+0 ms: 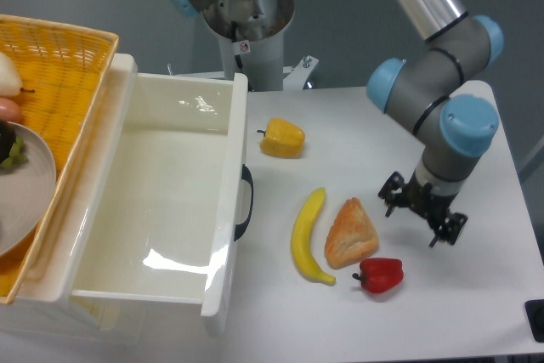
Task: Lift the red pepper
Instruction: 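Move the open gripper down toward the red bell pepper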
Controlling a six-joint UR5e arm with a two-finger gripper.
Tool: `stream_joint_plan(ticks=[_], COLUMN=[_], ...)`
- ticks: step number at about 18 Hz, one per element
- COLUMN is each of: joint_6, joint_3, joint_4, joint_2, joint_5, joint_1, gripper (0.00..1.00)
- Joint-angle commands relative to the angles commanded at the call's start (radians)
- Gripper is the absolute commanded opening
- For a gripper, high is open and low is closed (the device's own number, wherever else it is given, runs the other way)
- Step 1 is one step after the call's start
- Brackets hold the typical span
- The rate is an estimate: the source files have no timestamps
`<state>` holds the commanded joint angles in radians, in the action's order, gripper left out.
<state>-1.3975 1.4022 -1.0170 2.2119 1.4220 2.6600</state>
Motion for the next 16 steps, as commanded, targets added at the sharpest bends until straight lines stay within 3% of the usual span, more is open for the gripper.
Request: stream_joint_plan(ticks=[4, 10, 16], joint_6=[-0.005, -0.1, -0.095], joint_3=[-0.02, -0.034, -0.028], joint_4=[0.057, 0.06, 0.06], joint_2=[0.022, 0.032, 0.045], joint_5=[0.002, 0.034, 0.054], joint_1=[-0.011, -0.011, -0.046], gripper=[1.0, 1.0, 1.0])
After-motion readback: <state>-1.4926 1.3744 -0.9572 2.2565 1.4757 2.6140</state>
